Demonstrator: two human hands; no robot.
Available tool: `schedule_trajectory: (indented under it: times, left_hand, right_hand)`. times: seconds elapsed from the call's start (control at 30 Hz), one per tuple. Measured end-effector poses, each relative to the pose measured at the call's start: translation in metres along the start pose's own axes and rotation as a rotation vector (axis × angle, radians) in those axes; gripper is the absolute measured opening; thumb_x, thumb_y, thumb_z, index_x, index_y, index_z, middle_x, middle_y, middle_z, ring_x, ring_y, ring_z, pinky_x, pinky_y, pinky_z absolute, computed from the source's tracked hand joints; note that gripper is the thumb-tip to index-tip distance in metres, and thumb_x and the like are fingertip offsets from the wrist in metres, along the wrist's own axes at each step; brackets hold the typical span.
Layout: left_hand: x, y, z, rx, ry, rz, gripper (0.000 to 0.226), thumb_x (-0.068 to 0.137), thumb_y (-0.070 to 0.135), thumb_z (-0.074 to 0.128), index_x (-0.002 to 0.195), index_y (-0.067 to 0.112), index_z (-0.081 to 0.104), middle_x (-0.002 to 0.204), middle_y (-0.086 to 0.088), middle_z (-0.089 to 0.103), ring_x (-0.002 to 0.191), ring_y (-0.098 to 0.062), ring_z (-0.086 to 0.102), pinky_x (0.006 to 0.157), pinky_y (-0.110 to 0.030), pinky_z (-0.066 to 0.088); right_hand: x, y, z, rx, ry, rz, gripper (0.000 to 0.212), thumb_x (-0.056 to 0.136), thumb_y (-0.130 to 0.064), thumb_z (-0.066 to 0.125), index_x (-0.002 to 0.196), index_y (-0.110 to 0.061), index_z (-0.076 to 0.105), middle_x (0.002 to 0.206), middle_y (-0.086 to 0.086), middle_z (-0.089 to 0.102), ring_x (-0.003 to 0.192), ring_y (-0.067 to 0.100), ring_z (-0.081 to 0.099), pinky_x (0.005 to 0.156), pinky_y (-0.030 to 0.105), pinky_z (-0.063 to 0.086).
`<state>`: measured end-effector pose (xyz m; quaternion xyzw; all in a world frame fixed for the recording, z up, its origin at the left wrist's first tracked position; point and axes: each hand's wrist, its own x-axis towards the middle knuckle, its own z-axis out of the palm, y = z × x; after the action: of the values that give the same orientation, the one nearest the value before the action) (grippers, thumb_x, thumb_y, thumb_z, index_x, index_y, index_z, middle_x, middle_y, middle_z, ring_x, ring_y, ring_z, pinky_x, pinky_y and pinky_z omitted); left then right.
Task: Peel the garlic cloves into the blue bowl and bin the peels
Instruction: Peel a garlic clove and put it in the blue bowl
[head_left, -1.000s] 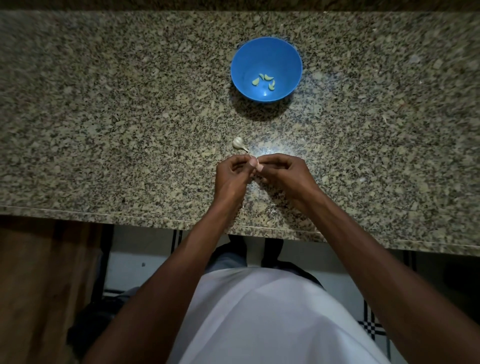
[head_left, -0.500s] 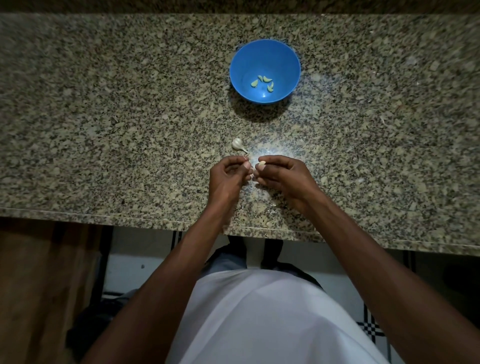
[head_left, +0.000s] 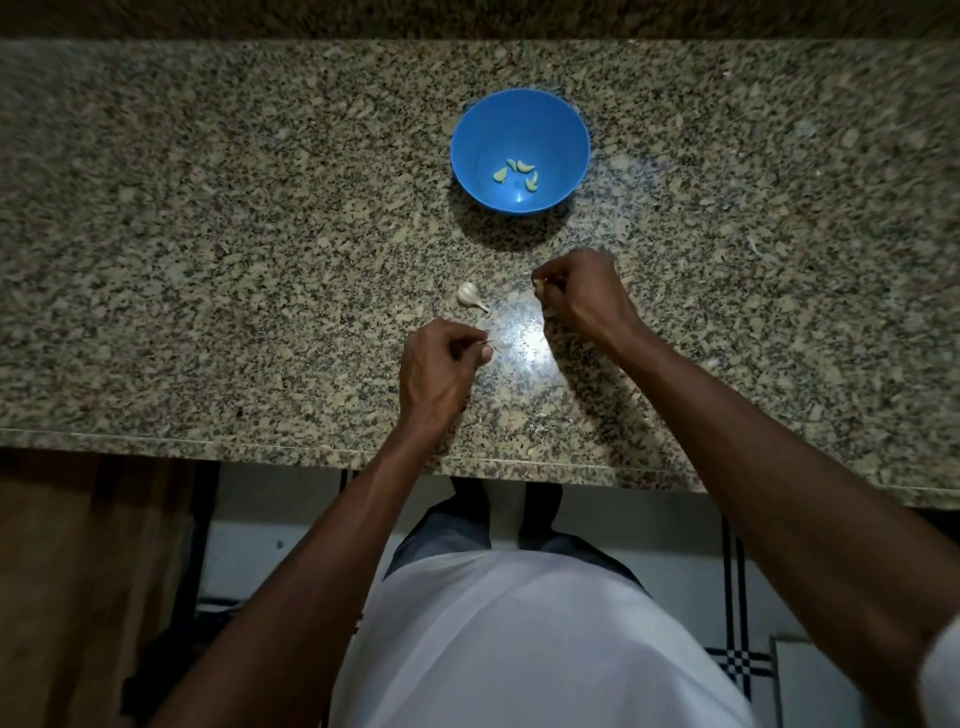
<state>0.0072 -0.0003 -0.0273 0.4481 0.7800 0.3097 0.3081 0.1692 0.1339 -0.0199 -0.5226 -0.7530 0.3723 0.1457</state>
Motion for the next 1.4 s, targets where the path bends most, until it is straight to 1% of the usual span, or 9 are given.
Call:
schedule_trajectory:
  times: [0.2,0.33,0.47,0.6,0.8,0.93,1.0,1.2,1.4]
  left_hand:
    - [0.006,-0.015,-0.012,0.052,0.135,0.022,0.016,0.096,0.021,0.072,0.106,0.009,0.075,0.109,-0.006,0.069,0.099,-0.019,0.066,0.089,-0.040,0.059]
    - [0.013,-0.021,-0.007,0.242,-0.006,0.115,0.027,0.102,0.008,0.058,0.127,0.010,0.067,0.128,-0.009,0.057,0.121,-0.021,0.050,0.101,-0.033,0.047]
    - [-0.002,-0.011,0.014,0.290,-0.138,0.271,0.039,0.098,-0.005,0.053,0.134,0.007,0.063,0.129,-0.009,0.052,0.121,-0.020,0.045,0.099,-0.030,0.045]
    - [-0.018,-0.008,0.018,0.210,-0.158,0.281,0.040,0.094,-0.013,0.048,0.127,0.002,0.066,0.119,-0.008,0.056,0.114,-0.020,0.052,0.099,-0.031,0.048]
    - [-0.007,-0.012,0.010,0.321,-0.007,0.165,0.049,0.092,-0.011,0.051,0.136,0.007,0.061,0.132,-0.010,0.053,0.125,-0.022,0.042,0.096,-0.023,0.038]
    - [-0.026,-0.002,0.030,0.385,-0.202,0.367,0.059,0.083,-0.016,0.053,0.138,0.005,0.057,0.137,-0.009,0.049,0.124,-0.025,0.040,0.098,-0.035,0.047]
    - [-0.036,0.000,0.038,0.316,-0.252,0.425,0.052,0.083,-0.017,0.055,0.131,0.002,0.062,0.129,-0.012,0.053,0.118,-0.027,0.047,0.094,-0.040,0.050]
    - [-0.033,-0.006,0.022,0.203,-0.039,0.290,0.037,0.095,-0.011,0.051,0.124,0.003,0.067,0.119,-0.008,0.059,0.113,-0.022,0.054,0.096,-0.032,0.050]
    - [-0.022,-0.010,0.017,0.331,-0.124,0.286,0.037,0.094,-0.008,0.051,0.126,0.003,0.066,0.122,-0.013,0.056,0.116,-0.031,0.050,0.097,-0.042,0.046]
  right_hand:
    - [-0.015,0.017,-0.012,-0.009,0.114,-0.008,0.018,0.099,-0.008,0.063,0.102,-0.002,0.079,0.096,0.012,0.079,0.075,0.013,0.071,0.072,0.019,0.059]
    - [-0.034,0.030,-0.019,-0.107,0.120,0.010,0.025,0.092,0.007,0.053,0.074,0.001,0.070,0.076,0.021,0.067,0.071,0.032,0.062,0.084,0.043,0.058]
    - [-0.060,0.012,0.014,-0.098,-0.007,0.014,0.018,0.103,-0.002,0.055,0.109,0.005,0.071,0.115,0.017,0.056,0.102,0.030,0.056,0.085,0.017,0.048]
    - [-0.081,0.000,0.035,-0.123,-0.103,-0.135,0.024,0.097,0.006,0.059,0.115,0.002,0.073,0.112,0.017,0.060,0.101,0.030,0.057,0.084,0.036,0.050]
    - [-0.069,0.016,0.010,-0.151,0.051,-0.048,0.015,0.091,0.013,0.058,0.097,0.011,0.072,0.098,0.024,0.064,0.093,0.032,0.058,0.081,0.053,0.054]
    - [-0.060,0.017,0.014,-0.175,-0.025,-0.023,0.019,0.096,0.003,0.060,0.110,0.001,0.073,0.118,0.019,0.058,0.107,0.033,0.057,0.088,0.033,0.051]
    - [-0.067,0.012,0.020,-0.184,-0.082,-0.066,0.014,0.099,-0.005,0.059,0.107,0.000,0.069,0.118,0.017,0.056,0.102,0.038,0.058,0.085,0.040,0.052]
    - [-0.079,0.017,-0.002,-0.132,-0.034,-0.110,0.022,0.100,0.004,0.053,0.097,-0.004,0.073,0.109,0.016,0.064,0.096,0.025,0.060,0.087,0.042,0.054]
    - [-0.013,0.039,-0.042,-0.318,0.049,-0.004,0.028,0.101,-0.006,0.062,0.128,0.000,0.069,0.130,0.023,0.058,0.117,0.036,0.056,0.094,0.035,0.048]
